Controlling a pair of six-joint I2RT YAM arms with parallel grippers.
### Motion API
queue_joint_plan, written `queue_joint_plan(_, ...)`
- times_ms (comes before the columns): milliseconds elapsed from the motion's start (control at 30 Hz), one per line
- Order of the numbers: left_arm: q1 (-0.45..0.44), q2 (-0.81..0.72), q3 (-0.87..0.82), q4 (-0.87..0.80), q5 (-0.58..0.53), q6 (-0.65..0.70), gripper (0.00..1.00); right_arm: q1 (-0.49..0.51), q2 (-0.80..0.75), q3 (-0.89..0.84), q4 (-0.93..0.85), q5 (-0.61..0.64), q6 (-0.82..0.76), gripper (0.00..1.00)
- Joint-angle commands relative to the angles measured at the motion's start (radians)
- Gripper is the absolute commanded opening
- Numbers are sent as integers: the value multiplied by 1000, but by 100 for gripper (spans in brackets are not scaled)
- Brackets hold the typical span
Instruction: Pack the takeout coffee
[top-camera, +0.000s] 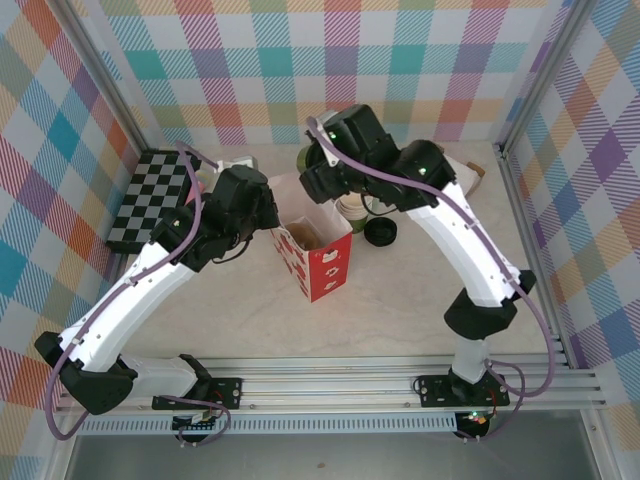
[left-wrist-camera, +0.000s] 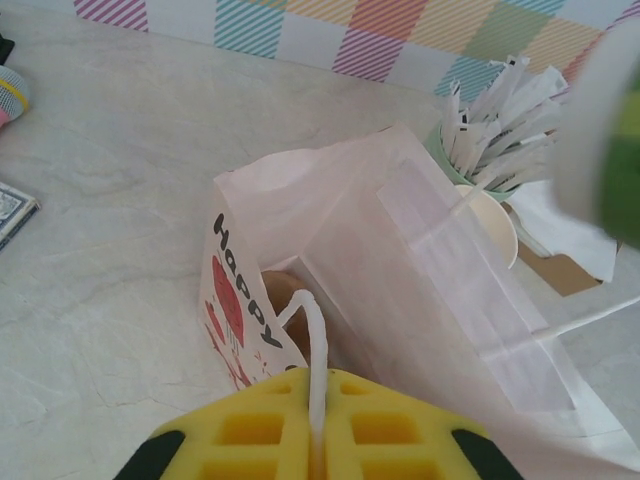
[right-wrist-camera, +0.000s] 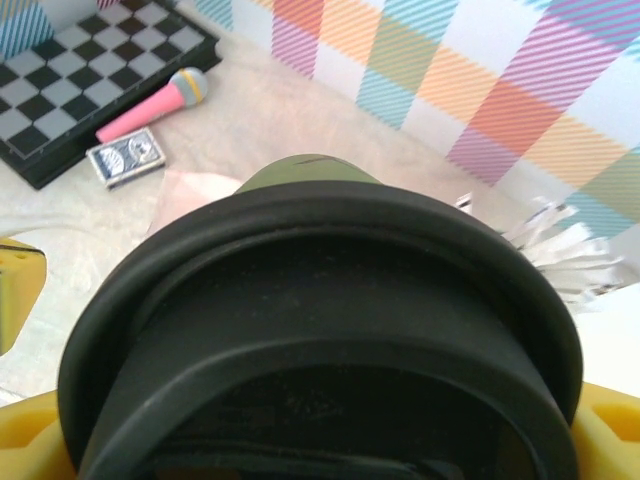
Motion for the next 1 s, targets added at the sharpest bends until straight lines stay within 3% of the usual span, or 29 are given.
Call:
queue_joint_plan(0, 5, 2, -12, 41, 55, 18, 3, 2, 44, 17, -70, -65, 72, 67)
queue_joint_plan(267, 10, -39, -52, 123, 142, 60, 0, 1, 102, -12, -263, -144, 185, 66)
queue_joint_plan(500, 11, -39, -78, 207, 268, 32, 0, 0, 89, -22, -359, -167, 146, 66)
queue_joint_plan(600, 10, -43, -76, 223, 290, 21, 0, -3, 92, -32, -440, -152, 135, 66)
queue_joint_plan(967, 8, -71, -99, 290, 365, -52, 4, -67, -18, -157, -473, -60, 151, 67)
